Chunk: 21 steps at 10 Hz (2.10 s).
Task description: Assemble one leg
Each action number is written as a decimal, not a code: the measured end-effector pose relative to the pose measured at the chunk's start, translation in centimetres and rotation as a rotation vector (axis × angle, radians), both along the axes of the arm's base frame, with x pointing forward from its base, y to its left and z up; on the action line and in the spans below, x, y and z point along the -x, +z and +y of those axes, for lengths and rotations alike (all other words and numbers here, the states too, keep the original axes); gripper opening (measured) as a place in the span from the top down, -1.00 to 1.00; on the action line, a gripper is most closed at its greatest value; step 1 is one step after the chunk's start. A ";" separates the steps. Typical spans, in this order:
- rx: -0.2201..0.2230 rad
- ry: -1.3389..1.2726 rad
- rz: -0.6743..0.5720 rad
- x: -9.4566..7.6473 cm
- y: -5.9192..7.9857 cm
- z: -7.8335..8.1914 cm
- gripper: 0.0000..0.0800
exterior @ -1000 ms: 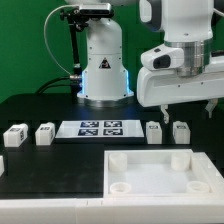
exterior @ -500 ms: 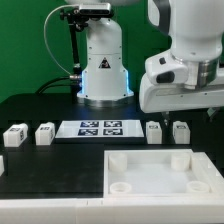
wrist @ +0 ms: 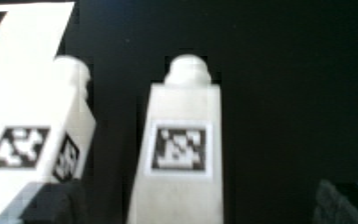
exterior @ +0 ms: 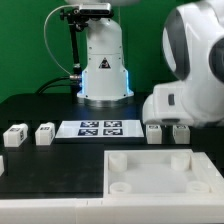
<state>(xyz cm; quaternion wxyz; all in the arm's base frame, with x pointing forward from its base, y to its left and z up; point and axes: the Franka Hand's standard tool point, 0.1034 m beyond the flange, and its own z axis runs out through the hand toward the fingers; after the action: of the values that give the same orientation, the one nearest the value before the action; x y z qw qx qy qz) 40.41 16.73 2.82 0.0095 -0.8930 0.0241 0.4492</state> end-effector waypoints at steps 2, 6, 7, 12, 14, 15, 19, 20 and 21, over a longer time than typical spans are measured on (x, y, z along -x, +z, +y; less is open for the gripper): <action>0.000 0.002 0.002 0.2 0.0 0.0 -0.62; 0.007 0.011 -0.010 2.3 -1.9 0.3 -0.62; 0.006 0.012 -0.011 2.3 -2.0 0.3 -0.57; 0.007 0.011 -0.009 2.4 -2.0 0.3 0.27; 0.007 0.011 -0.009 2.4 -2.0 0.3 0.27; 0.006 0.011 -0.009 2.3 -2.0 0.3 0.27; -0.056 0.062 -0.050 -2.0 5.6 -2.9 0.27; -0.054 0.061 -0.079 -2.3 7.3 -3.2 0.27; -0.053 0.061 -0.096 -2.1 7.6 -3.1 0.27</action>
Offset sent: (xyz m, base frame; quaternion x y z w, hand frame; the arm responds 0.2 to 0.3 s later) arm -0.0299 0.0019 -0.0145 -0.0058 0.0187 0.0050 0.9998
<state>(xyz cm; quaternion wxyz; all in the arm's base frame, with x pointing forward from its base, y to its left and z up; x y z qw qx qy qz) 42.47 13.61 10.39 0.0205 -0.9133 -0.0155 0.4064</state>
